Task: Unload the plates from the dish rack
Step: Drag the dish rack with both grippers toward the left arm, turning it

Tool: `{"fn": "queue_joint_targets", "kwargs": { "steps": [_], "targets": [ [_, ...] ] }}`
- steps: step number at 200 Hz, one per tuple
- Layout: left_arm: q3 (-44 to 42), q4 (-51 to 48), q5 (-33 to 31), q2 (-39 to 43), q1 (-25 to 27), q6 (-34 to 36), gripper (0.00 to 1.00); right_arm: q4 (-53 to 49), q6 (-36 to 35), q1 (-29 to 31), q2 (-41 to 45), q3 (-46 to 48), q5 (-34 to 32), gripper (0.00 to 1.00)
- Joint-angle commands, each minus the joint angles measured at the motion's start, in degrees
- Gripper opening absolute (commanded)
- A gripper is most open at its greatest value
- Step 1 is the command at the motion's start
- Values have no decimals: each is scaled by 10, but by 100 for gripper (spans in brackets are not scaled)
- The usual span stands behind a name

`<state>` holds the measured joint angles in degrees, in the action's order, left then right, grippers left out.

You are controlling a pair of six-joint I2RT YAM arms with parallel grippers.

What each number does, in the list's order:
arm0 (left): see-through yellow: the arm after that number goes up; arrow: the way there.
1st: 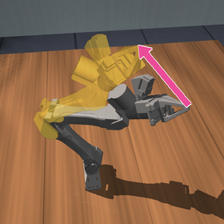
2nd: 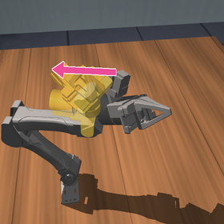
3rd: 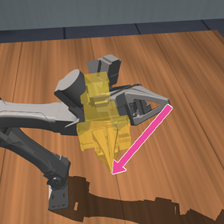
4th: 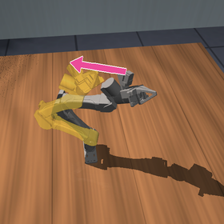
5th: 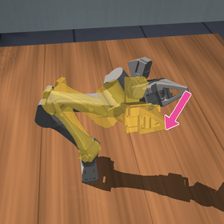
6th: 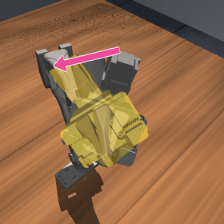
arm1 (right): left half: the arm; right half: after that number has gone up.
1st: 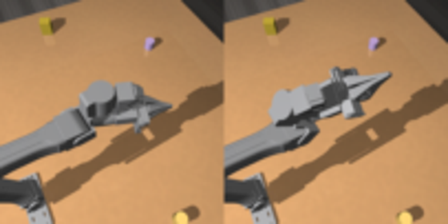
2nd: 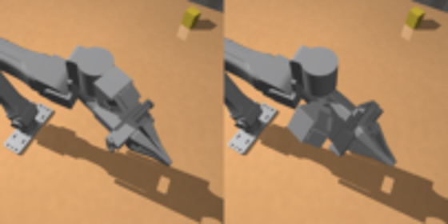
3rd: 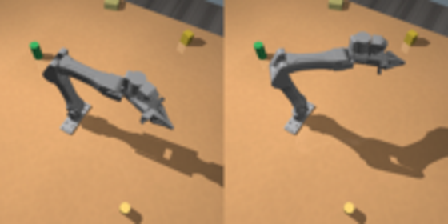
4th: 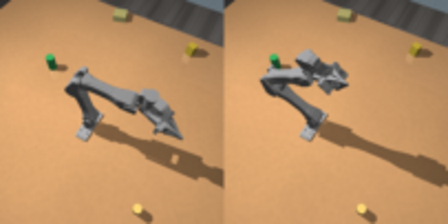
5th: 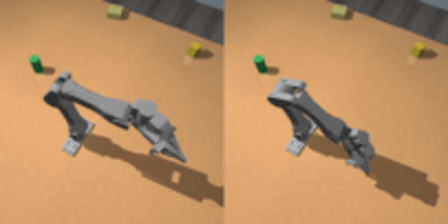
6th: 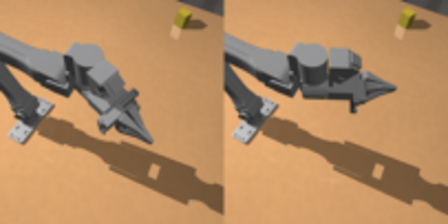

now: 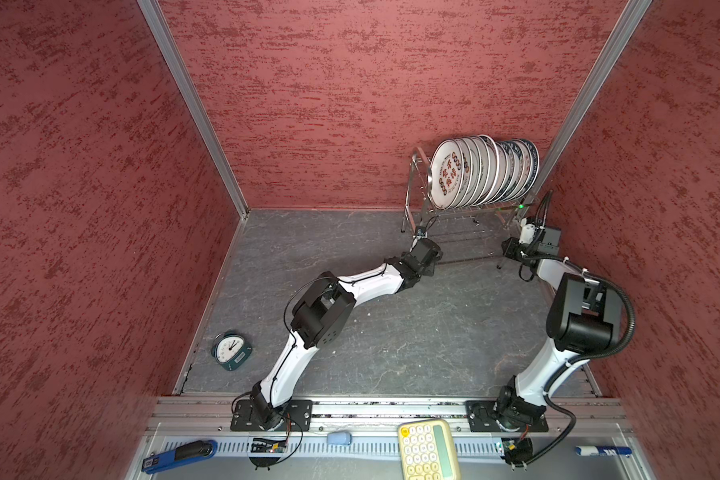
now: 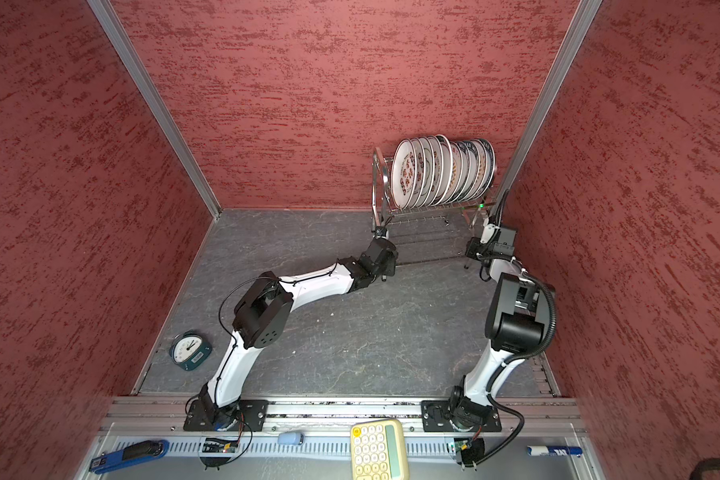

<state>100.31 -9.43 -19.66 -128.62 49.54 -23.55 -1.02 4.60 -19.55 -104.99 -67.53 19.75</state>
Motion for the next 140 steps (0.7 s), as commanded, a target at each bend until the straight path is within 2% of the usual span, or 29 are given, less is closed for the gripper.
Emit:
{"fn": "queue_joint_targets", "kwargs": {
  "steps": [1, 72, 140],
  "targets": [
    [-17, -11, 25, -11, 8, 23, 0, -15, 24, 13, -2, 16, 36, 26],
    [-112, 18, 1, 43, 10, 3, 0, -20, 29, 22, 9, 28, 61, 24],
    [-188, 15, -34, 92, 8, -20, 0, -39, 24, 63, 10, 23, 88, 24]
  ]
}}
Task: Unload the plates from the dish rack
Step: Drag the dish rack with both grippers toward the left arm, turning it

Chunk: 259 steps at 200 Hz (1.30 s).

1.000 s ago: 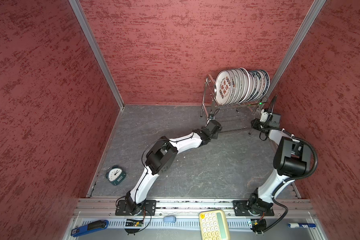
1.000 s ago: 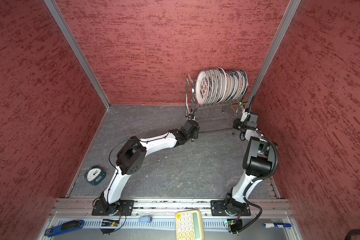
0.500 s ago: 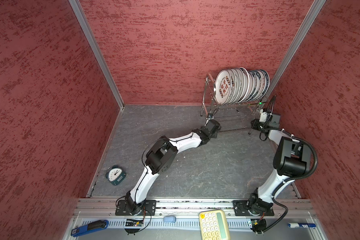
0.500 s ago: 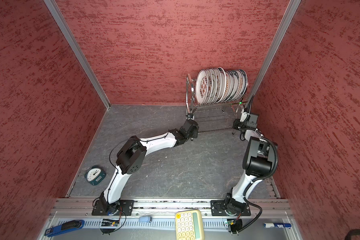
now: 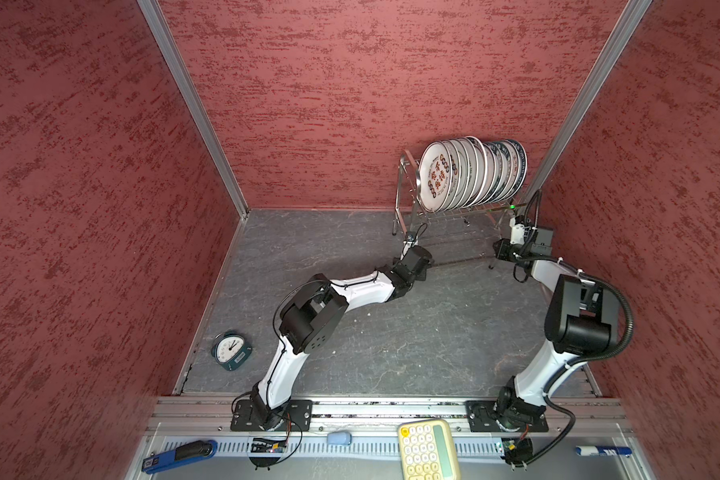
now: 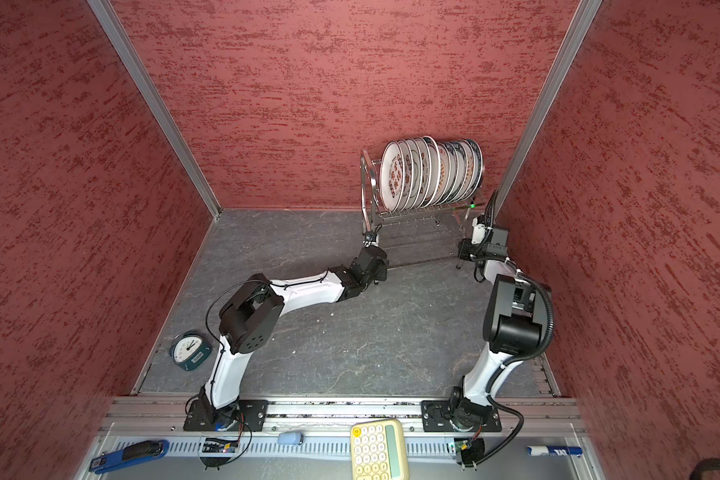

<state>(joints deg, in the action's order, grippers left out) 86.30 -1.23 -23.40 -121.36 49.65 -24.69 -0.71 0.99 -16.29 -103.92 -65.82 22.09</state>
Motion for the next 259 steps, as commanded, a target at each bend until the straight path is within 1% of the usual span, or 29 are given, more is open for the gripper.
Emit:
{"fn": "queue_joint_targets", "kwargs": {
  "steps": [1, 26, 40, 68, 84, 102, 128, 158, 200, 241, 259],
  "targets": [
    [-50, -67, 2, 21, 7, -9, 0, -41, 61, 32, -1, 6, 65, 25],
    [-93, -68, -3, 53, 2, -18, 0, -33, 77, 52, 1, 14, 84, 24],
    [-112, -80, -11, 72, 1, -17, 0, -39, 82, 62, 6, 17, 84, 25],
    [-175, -82, -29, 123, -6, -29, 0, -41, 94, 87, 20, 27, 91, 25],
    [-205, -88, -36, 146, -13, -39, 0, -45, 97, 114, 26, 29, 93, 25],
    [-234, -96, -47, 172, -17, -45, 0, -54, 98, 145, 25, 24, 78, 25],
    [-268, -117, -64, 201, -20, -53, 0, -47, 120, 186, 19, 17, 70, 25],
    [-311, -149, -92, 239, -24, -80, 0, -28, 147, 228, 6, 15, 73, 26],
    [-387, -171, -89, 312, -54, -126, 0, -22, 161, 283, -23, -4, 65, 26],
    [-449, -185, -77, 387, -98, -157, 0, 12, 198, 344, -39, -15, 59, 25],
    [-463, -212, -77, 410, -118, -175, 0, 22, 213, 361, -52, -23, 55, 25]
  ]
}}
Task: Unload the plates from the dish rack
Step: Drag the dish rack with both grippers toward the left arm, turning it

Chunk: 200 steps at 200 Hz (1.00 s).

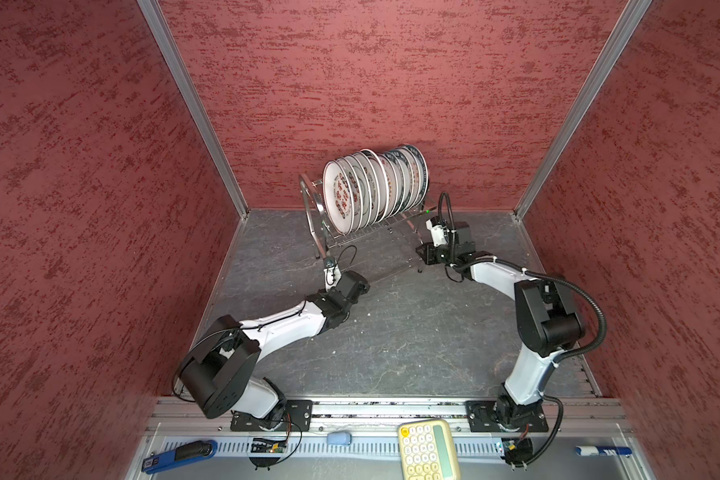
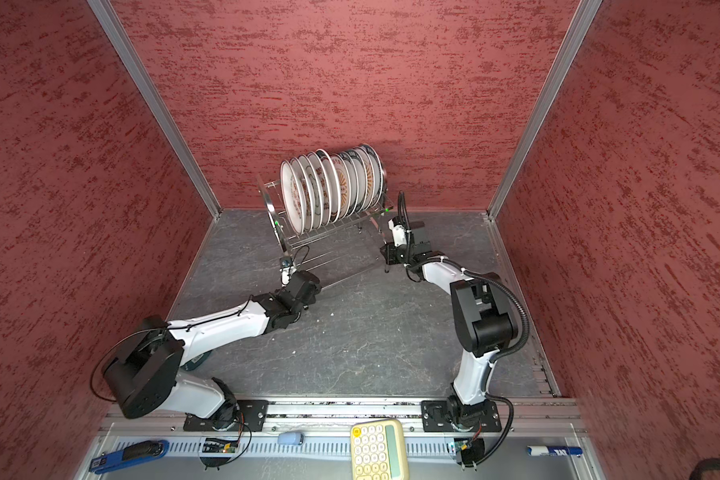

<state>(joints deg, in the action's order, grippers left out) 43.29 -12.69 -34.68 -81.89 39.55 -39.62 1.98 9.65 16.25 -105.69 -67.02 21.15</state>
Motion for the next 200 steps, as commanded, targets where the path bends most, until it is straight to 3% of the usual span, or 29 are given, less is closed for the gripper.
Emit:
{"fn": "queue_joint_targets", "kwargs": {
  "steps": [1, 72, 116, 141, 200],
  "targets": [
    [-34, -100, 36, 16, -18, -27, 0, -5, 128, 36, -35, -12, 65, 25],
    [-108, -174, 38, 106, -99, -121, 0, 10, 139, 102, -71, -45, 62, 28],
    [-140, -182, 58, 165, -142, -139, 0, 30, 159, 131, -92, -54, 65, 28],
    [-145, -182, 67, 174, -148, -138, 0, 38, 165, 137, -95, -50, 64, 29],
    [-131, -285, 56, 208, -165, -216, 5, 56, 176, 150, -102, -51, 66, 29]
  ]
}}
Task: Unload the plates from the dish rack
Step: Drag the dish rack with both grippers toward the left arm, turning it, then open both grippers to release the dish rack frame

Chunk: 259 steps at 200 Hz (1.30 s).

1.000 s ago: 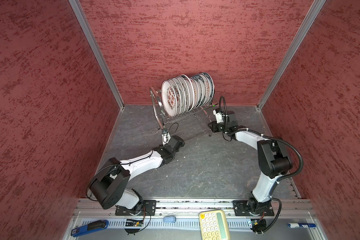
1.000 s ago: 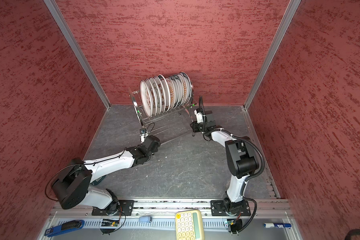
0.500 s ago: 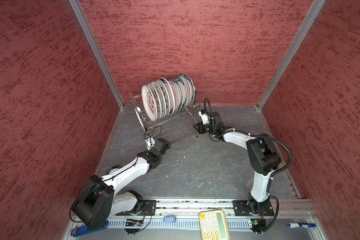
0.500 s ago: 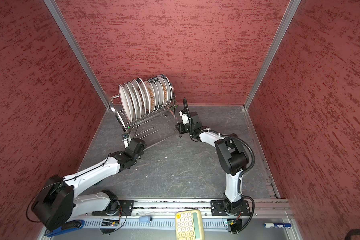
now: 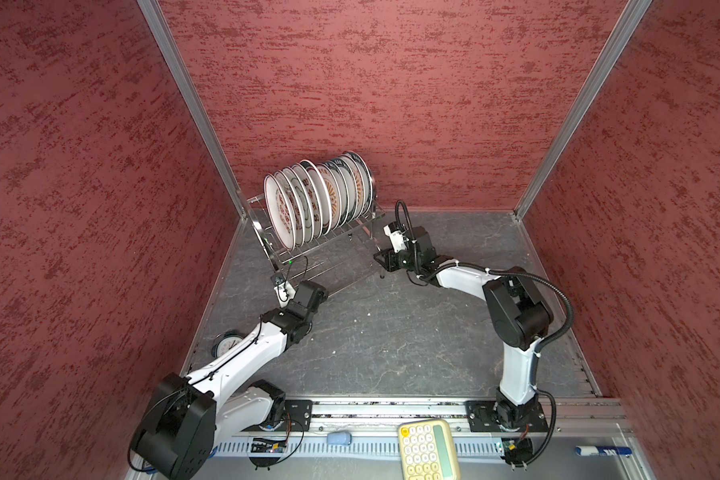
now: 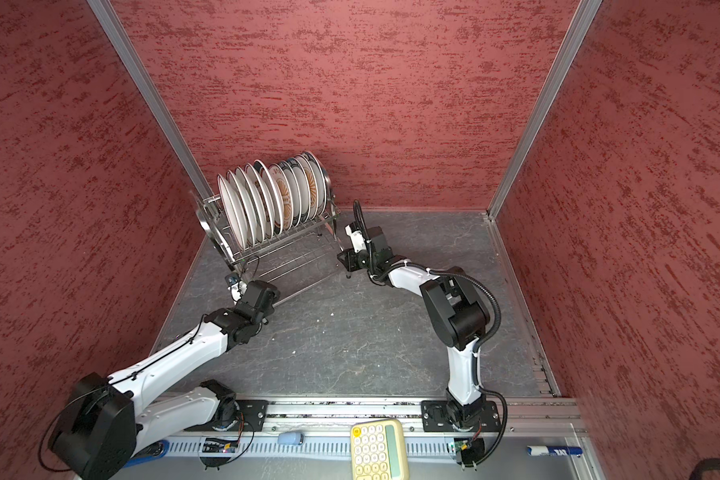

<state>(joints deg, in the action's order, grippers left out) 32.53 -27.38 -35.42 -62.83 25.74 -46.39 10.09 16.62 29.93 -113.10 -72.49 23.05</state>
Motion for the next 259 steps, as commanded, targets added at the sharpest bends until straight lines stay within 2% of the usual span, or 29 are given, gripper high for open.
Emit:
{"fn": "queue_joint_targets", "kwargs": {
  "steps": [1, 29, 78, 108, 168, 207, 239, 259],
  "targets": [
    [-24, -140, 63, 18, -26, -150, 5, -24, 107, 14, -28, 4, 47, 29],
    [-27, -189, 65, 64, -29, -175, 4, -14, 116, 28, -36, -1, 47, 29],
    [-61, -205, 77, 130, -38, -190, 11, -14, 116, 36, -25, 8, 33, 31],
    [-60, -203, 83, 128, -40, -176, 21, -18, 114, 36, -15, 11, 15, 40],
    [-48, -166, 106, 83, -36, -148, 23, -28, 110, 35, -14, 5, 4, 48],
    [-46, -140, 118, 81, -27, -147, 33, -44, 97, 22, -2, 2, -1, 53],
    [-31, -164, 101, 81, -10, -161, 50, -65, 88, 17, 7, -6, 16, 58],
    [-27, -192, 91, 93, -3, -170, 57, -70, 93, 17, 19, -4, 14, 62]
  ]
}}
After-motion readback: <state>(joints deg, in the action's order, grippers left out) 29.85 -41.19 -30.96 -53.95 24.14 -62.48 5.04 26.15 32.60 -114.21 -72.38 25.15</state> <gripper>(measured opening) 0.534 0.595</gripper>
